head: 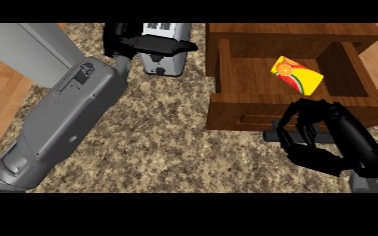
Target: Pick up the cup, place it into the drawer and close the drawer
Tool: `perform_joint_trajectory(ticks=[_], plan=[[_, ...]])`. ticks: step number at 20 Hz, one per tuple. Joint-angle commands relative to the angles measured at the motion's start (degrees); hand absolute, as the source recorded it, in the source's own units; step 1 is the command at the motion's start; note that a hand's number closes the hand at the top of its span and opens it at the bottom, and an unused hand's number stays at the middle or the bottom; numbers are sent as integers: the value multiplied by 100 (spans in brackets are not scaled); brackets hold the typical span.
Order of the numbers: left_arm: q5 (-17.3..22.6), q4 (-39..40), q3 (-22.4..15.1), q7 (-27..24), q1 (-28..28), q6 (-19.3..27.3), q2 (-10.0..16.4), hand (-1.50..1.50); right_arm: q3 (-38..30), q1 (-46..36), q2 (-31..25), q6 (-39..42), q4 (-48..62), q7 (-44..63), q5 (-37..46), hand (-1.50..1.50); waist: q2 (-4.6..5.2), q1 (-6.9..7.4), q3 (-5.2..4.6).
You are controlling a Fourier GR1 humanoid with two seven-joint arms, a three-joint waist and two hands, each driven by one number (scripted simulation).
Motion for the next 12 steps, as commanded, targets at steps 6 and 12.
perform_joint_trajectory(ticks=[6,12], plan=[[144,-1139,353,14,1169,-317,685,-150,1140,-549,-147,-747,1649,-491,2287,150,25,77,2],[179,-1725,607,-79,1947,-694,1135,-150,1351,-1501,160,-1614,3523,-818,3227,150,42,86,5]])
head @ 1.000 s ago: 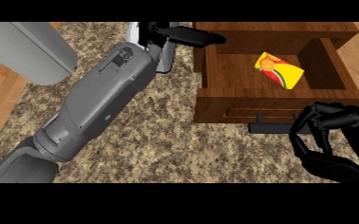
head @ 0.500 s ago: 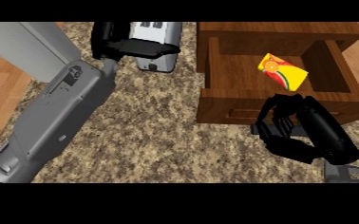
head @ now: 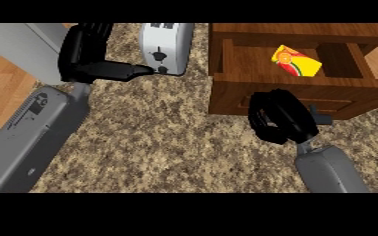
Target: Pick up the cup, place it into the drawer and close the drawer
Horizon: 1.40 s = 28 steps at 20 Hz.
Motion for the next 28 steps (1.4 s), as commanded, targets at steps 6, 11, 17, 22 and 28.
perform_joint_trajectory(ticks=[6,11,17,22,28], plan=[[58,-400,515,-402,1189,-809,427,-150,-503,-1840,373,-868,3256,-813,427,150,30,-53,3],[58,-599,701,-368,1413,-937,510,-150,-890,-2689,492,-1392,5052,-1338,454,150,64,22,7],[30,-799,736,-250,1485,-1011,554,-150,-1330,-3476,-30,-1146,6294,-1782,307,150,134,177,15],[-16,-851,593,-260,1480,-1091,369,-150,-1595,-3895,-122,-1048,6681,-1709,119,150,212,327,22],[161,-675,700,-213,1425,-1452,396,-150,-1729,-4039,-279,-893,6790,-1912,-27,150,289,364,23]])
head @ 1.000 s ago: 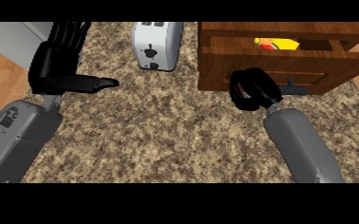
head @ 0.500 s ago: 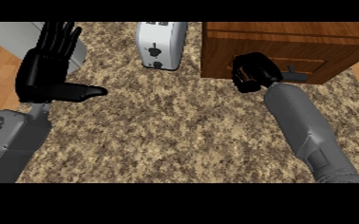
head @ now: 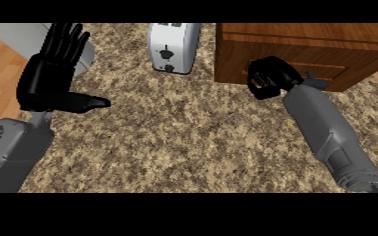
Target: Pick up the cup, place it into the drawer and close the drawer
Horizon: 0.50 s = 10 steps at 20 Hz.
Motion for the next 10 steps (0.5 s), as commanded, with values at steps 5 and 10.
perform_joint_trajectory(ticks=[5,10], plan=[[22,-12,-79,-158,212,-269,-137,-150,-574,-637,-676,-7,383,333,-310,150,231,200,49],[-102,174,-151,-210,109,-212,-277,-150,-555,-737,-662,50,400,278,-291,150,268,177,46]])
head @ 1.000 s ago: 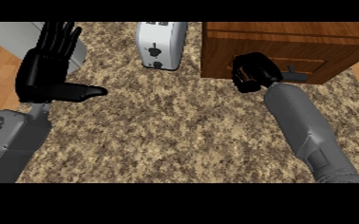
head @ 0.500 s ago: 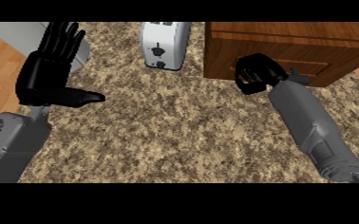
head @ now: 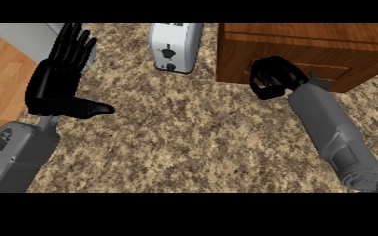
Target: Pick up the cup, place it into the drawer and close the drawer
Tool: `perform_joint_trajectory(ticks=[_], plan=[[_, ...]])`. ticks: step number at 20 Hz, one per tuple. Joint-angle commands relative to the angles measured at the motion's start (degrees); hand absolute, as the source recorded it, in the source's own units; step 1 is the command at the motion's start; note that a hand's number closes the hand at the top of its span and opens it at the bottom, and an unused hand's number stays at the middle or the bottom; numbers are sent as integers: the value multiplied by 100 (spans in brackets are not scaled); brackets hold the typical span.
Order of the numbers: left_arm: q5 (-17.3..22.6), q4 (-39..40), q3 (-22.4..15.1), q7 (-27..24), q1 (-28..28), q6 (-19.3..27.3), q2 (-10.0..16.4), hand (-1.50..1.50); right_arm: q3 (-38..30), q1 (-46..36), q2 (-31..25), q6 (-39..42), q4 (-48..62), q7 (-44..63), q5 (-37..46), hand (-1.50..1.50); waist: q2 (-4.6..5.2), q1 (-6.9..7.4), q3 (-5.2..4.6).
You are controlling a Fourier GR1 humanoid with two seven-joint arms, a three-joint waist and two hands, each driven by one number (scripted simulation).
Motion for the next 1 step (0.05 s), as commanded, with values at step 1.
perform_joint_trajectory(ticks=[1], plan=[[-14,48,-1,-32,64,-76,-3,-150,-444,-509,-557,-366,271,613,-168,150,220,142,50]])
